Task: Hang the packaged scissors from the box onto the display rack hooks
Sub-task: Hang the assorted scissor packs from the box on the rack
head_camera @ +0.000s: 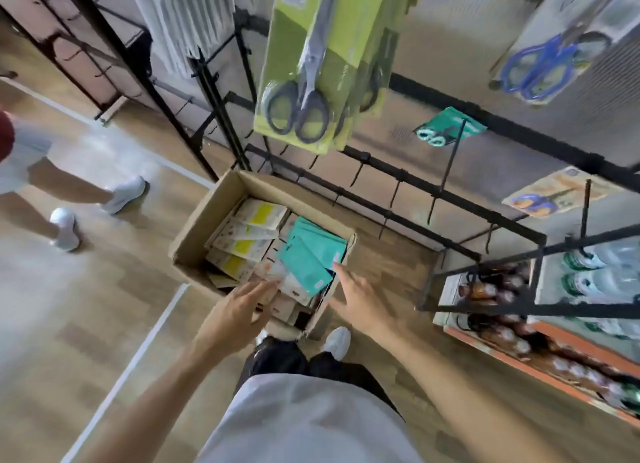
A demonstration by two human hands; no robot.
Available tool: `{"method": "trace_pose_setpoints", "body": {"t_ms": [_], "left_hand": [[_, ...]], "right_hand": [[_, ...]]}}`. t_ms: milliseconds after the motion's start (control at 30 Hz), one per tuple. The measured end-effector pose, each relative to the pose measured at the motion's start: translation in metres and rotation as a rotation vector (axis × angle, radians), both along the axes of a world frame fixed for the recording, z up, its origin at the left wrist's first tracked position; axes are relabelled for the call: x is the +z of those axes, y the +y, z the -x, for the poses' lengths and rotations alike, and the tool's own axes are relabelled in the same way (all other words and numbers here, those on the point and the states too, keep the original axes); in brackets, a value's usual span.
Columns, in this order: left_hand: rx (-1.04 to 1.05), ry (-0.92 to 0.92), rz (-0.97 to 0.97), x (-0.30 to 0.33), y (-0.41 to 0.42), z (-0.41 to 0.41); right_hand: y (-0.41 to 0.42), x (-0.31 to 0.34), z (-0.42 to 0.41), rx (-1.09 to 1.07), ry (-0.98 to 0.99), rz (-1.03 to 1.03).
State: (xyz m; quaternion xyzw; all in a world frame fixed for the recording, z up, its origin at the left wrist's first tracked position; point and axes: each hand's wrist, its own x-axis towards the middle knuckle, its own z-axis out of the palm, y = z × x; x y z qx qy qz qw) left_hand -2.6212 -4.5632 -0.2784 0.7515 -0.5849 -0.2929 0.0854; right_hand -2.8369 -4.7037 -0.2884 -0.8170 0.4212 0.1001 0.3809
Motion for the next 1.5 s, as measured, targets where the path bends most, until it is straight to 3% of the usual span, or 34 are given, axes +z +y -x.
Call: {"method": "trace_pose_setpoints", "body": {"t_ms": [233,500,900,1033,1133,1267,1500], "left_hand": [[0.139,0.095,-0.184,-0.049,0.015,-0.052],[0.243,0.169,-0.24,-0.121,-0.015,-0.122],[0.077,0.111,-0.12,-0.195,-0.025,-0.159],[0.122,0.162,-0.116,-0.201,-0.024,-0.162],[0.138,0.197,-0.143,-0.204,-0.027,-0.165],[0.158,0.222,-0.204,-0.209,-0.037,-0.17],[0.142,0.202,-0.243,-0.219,-0.079,-0.169]], "right_hand": [[0.007,-0.059,-0.044,0.042,0.211,-0.068],[-0.018,-0.117,-0.131,0.089,0.278,0.007],[-0.091,-0.211,-0.308,0.208,0.358,0.294],[-0.094,-0.231,-0.307,0.302,0.524,0.45],[-0.092,-0.227,-0.297,0.349,0.507,0.482],[-0.088,-0.205,-0.274,0.277,0.333,0.374],[-0.076,-0.186,-0.228,-0.062,0.313,0.081]]}}
